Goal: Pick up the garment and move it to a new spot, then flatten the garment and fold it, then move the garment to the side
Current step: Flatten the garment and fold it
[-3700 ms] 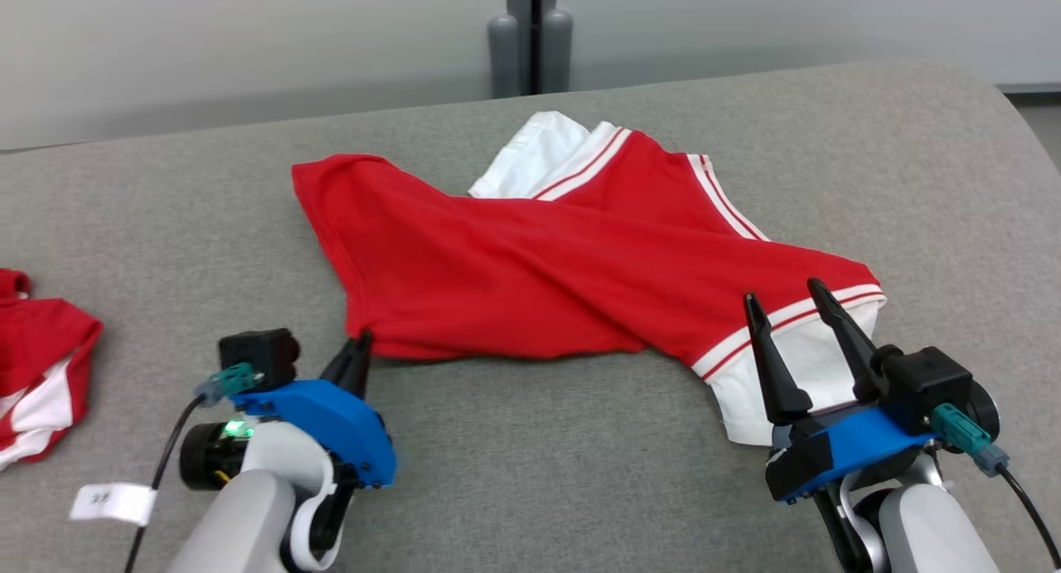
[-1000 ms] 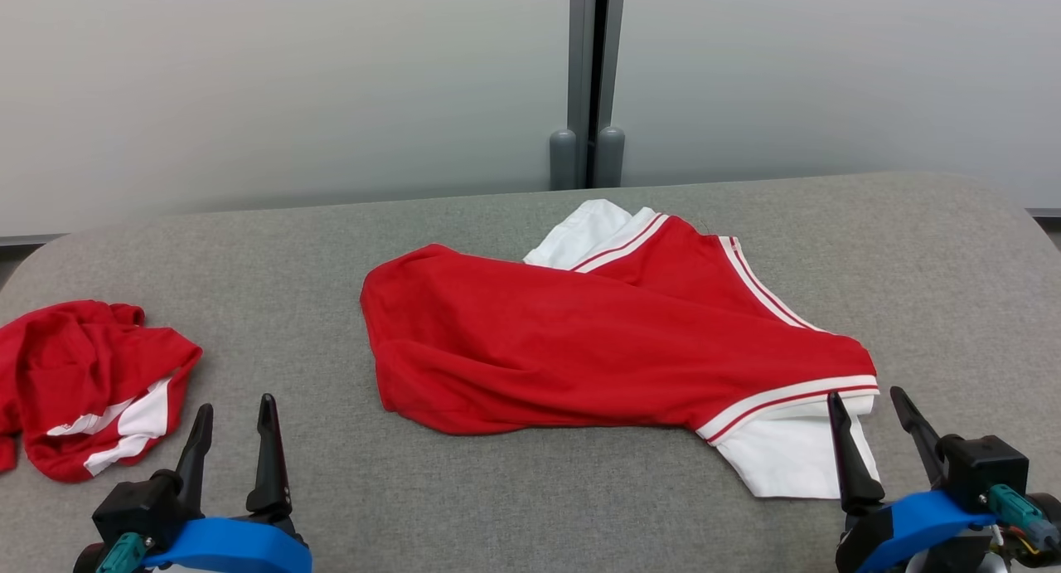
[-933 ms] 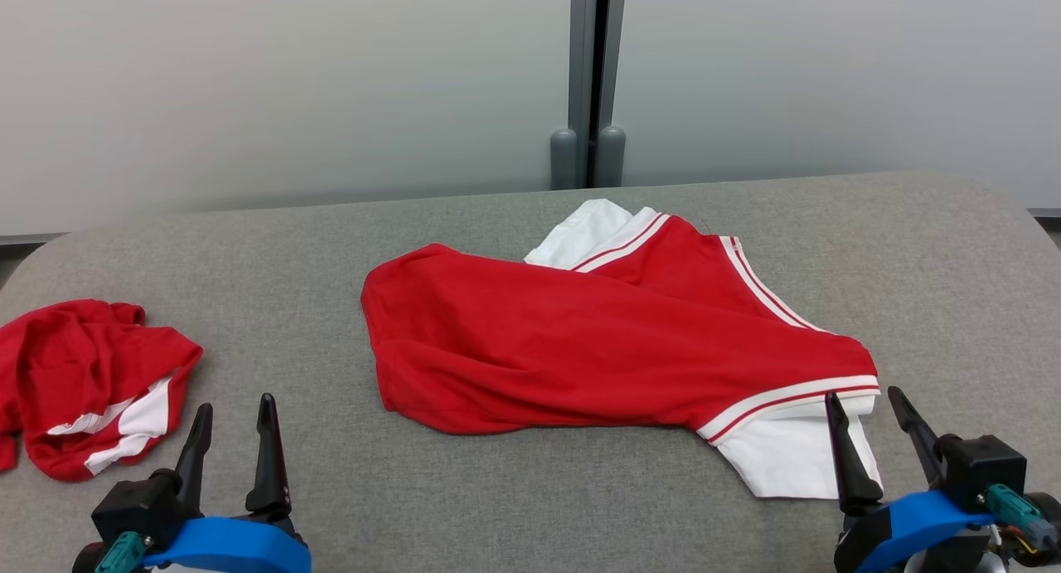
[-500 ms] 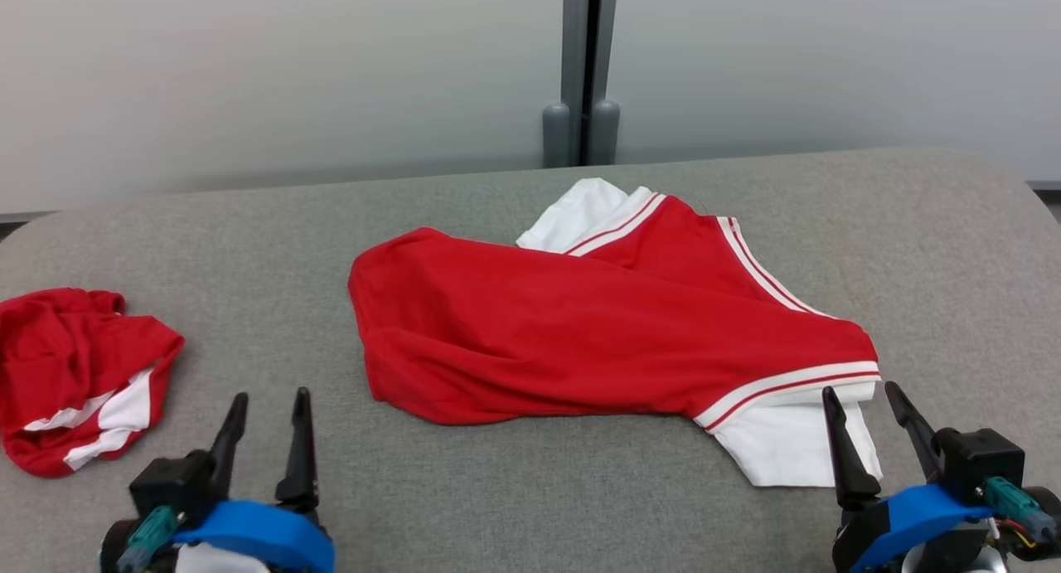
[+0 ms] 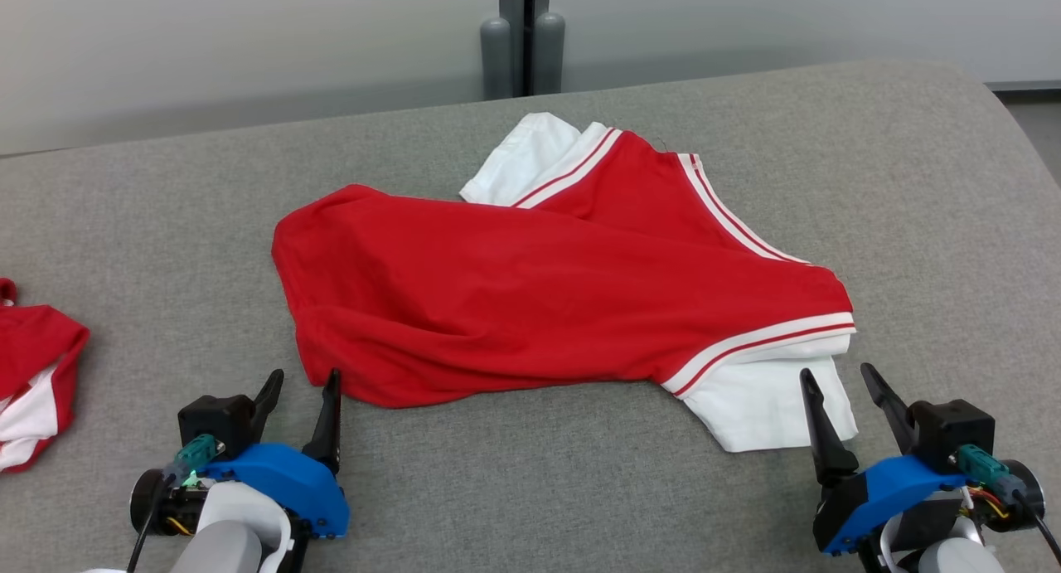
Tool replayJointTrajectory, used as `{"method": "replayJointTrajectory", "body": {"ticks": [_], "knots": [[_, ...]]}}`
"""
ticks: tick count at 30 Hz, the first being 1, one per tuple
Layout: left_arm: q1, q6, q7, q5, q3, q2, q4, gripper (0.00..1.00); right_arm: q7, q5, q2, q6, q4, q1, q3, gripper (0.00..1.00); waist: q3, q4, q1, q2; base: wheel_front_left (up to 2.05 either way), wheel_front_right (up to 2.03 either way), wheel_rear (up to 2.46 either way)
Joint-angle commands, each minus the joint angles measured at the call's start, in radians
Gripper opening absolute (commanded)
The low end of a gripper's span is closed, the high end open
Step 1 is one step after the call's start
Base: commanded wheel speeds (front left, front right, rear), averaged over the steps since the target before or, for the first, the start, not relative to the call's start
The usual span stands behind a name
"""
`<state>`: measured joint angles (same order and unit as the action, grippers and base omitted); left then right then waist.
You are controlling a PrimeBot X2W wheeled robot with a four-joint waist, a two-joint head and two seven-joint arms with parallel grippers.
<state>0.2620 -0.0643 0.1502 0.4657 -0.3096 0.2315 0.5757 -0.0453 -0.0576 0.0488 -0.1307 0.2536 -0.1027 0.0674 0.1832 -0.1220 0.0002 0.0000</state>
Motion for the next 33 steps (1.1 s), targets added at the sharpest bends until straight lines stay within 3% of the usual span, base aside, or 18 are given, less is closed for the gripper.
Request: {"method": "replayJointTrajectory", "body": {"ticks": [1, 11, 12, 13, 14, 20, 25, 26, 27, 28, 33], "knots": [[0.036, -0.001, -0.006, 0.002, -0.004, -0.001, 0.04, 1.0, -0.013, -0.009, 0.003, 0.0, 0.015, -0.022, -0.003, 1.0, 0.014, -0.008, -0.0002, 0.0, 0.0, 0.0, 0.0], [0.096, -0.016, -0.035, -0.005, -0.031, -0.005, 0.162, 1.0, -0.02, -0.001, 0.003, 0.0, 0.064, -0.056, 0.011, 1.0, 0.047, -0.02, -0.0002, 0.0, 0.0, 0.0, 0.0], [0.102, -0.016, -0.045, -0.007, -0.038, -0.006, 0.175, 0.65, -0.013, -0.001, 0.003, 0.0, 0.071, -0.058, 0.015, 1.0, 0.049, -0.018, -0.0002, 0.0, 0.0, 0.0, 0.0], [0.107, -0.021, -0.057, -0.012, -0.049, -0.005, 0.186, 0.41, -0.004, 0.0, 0.003, 0.0, 0.08, -0.059, 0.021, 1.0, 0.05, -0.017, -0.0002, 0.0, 0.0, 0.0, 0.0], [0.112, -0.026, -0.068, -0.007, -0.056, -0.009, 0.198, 0.0, 0.003, 0.003, 0.003, 0.0, 0.088, -0.06, 0.03, 1.0, 0.051, -0.016, -0.0002, 0.0, 0.0, 0.0, 0.0], [0.122, -0.045, -0.078, 0.007, -0.085, -0.022, 0.234, 0.0, 0.052, 0.018, 0.002, 0.0, 0.15, -0.081, 0.093, 1.0, 0.055, -0.006, -0.0002, 0.0, 0.0, 0.0, 0.0], [0.115, -0.052, -0.065, 0.022, -0.092, -0.031, 0.254, 0.0, 0.134, 0.015, 0.002, 0.0, 0.243, -0.094, 0.066, 1.0, 0.056, 0.004, -0.0002, 0.0, 0.0, 0.0, 0.0], [0.115, -0.052, -0.063, 0.025, -0.093, -0.033, 0.257, 0.0, 0.152, 0.008, 0.0, -0.001, 0.26, -0.089, 0.052, 0.85, 0.056, 0.006, -0.0002, 0.0, 0.0, 0.0, 0.0], [0.114, -0.053, -0.058, 0.028, -0.092, -0.035, 0.259, 0.0, 0.167, 0.0, -0.005, -0.002, 0.272, -0.086, 0.036, 0.53, 0.054, 0.008, -0.0002, 0.0, 0.0, 0.0, 0.0], [0.112, -0.054, -0.051, 0.032, -0.089, -0.037, 0.26, 0.0, 0.175, -0.008, -0.008, -0.003, 0.276, -0.085, 0.022, 0.0, 0.053, 0.01, -0.0002, 0.0, 0.0, 0.0, 0.0], [0.112, -0.054, 0.006, 0.048, -0.072, -0.036, 0.244, 0.0, 0.178, -0.045, -0.002, -0.002, 0.234, -0.07, 0.014, 0.0, 0.033, 0.014, -0.0002, 0.0, 0.0, 0.0, 0.0]]}}
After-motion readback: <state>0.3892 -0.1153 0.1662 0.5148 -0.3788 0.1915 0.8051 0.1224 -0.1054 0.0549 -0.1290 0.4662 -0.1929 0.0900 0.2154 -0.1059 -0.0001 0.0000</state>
